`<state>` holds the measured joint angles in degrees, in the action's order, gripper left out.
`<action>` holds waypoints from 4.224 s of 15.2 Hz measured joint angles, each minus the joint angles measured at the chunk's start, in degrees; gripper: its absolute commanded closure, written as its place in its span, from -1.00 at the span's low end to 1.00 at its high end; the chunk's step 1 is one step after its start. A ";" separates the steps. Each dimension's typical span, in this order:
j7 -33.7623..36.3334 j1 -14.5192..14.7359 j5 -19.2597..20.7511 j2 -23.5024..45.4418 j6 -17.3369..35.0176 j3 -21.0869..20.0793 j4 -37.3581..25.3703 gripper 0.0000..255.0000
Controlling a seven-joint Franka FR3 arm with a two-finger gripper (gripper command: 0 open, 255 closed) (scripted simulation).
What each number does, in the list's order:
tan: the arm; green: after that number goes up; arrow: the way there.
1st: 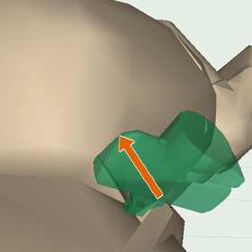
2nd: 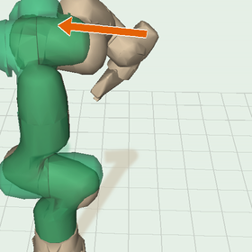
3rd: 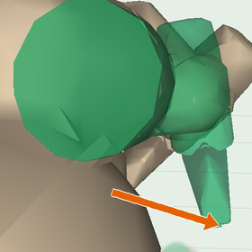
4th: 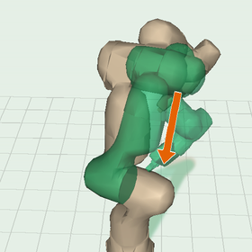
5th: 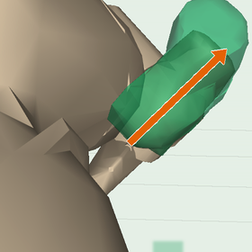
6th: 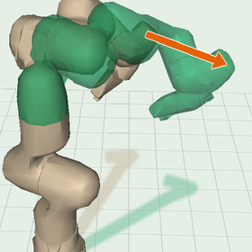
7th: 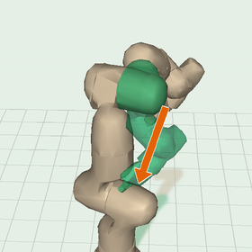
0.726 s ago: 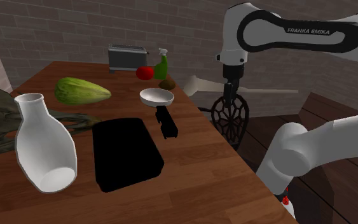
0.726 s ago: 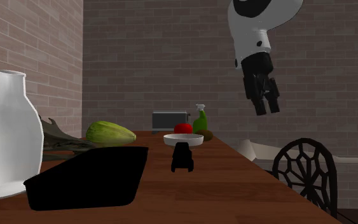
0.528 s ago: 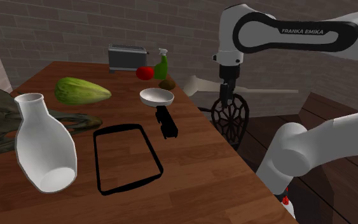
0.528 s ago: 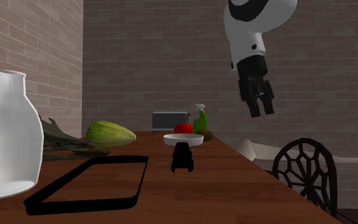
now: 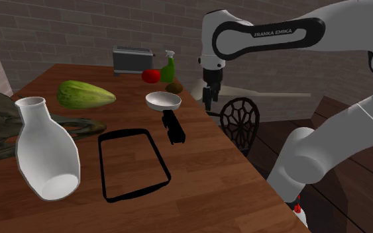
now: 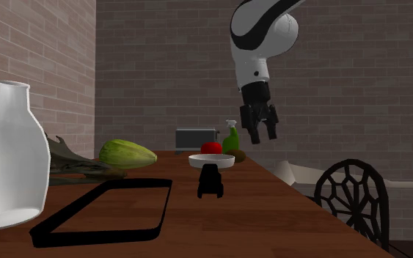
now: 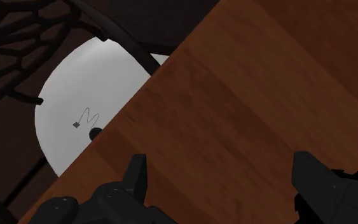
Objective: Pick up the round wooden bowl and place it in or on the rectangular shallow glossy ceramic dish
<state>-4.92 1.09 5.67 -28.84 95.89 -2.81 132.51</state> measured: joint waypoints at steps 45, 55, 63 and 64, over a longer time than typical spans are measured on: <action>4.10 2.52 7.74 43.38 16.84 -3.92 -33.61 1.00; 3.03 2.65 7.16 42.35 11.26 -4.09 -38.21 1.00; 1.86 2.77 6.80 42.04 5.34 -4.16 -43.95 1.00; 1.71 2.78 6.77 42.03 4.66 -4.17 -44.63 1.00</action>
<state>-3.21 3.87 12.44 13.19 100.54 -6.98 87.87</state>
